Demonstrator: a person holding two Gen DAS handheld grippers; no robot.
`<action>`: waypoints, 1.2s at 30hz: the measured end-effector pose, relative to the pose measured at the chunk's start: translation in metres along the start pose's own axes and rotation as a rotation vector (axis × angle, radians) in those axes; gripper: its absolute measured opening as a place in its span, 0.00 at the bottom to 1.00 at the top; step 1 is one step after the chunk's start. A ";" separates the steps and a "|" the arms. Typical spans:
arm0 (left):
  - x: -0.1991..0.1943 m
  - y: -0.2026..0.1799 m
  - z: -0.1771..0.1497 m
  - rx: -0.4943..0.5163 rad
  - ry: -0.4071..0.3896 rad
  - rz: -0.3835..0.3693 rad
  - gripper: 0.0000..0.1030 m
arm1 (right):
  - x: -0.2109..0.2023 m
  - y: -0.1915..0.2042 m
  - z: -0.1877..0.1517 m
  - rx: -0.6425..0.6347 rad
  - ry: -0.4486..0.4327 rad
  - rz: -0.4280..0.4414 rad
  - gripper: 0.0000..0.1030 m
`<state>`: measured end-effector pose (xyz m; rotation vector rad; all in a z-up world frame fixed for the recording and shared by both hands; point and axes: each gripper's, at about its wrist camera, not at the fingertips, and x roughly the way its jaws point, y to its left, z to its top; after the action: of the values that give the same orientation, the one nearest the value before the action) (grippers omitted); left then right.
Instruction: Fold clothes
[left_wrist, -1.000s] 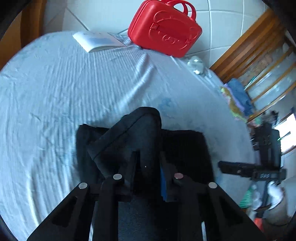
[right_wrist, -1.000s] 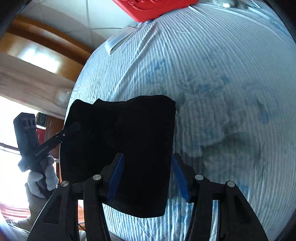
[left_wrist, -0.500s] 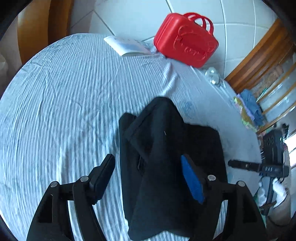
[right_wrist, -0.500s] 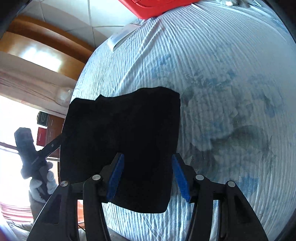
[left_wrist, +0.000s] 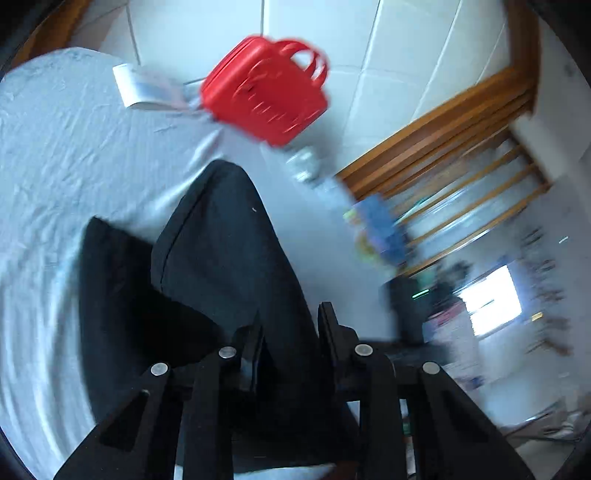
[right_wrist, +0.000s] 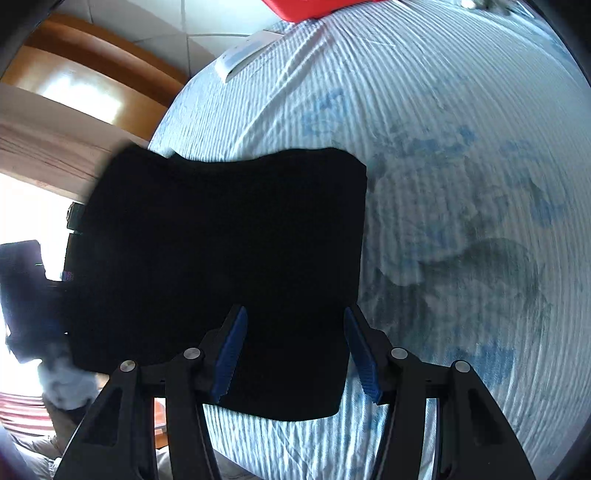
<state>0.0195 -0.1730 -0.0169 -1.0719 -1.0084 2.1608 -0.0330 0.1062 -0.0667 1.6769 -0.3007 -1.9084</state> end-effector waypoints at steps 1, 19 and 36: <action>-0.004 0.015 0.000 -0.046 -0.013 0.008 0.25 | 0.000 -0.002 0.000 0.007 -0.002 -0.001 0.57; -0.005 0.071 0.010 0.167 0.104 0.583 0.73 | -0.001 -0.003 -0.007 0.067 -0.069 -0.007 0.73; 0.041 0.109 0.008 0.209 0.227 0.622 0.87 | 0.027 -0.004 0.008 0.086 -0.057 -0.019 0.73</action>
<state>-0.0226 -0.2112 -0.1188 -1.6342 -0.3556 2.4588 -0.0432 0.0930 -0.0894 1.6884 -0.3956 -1.9854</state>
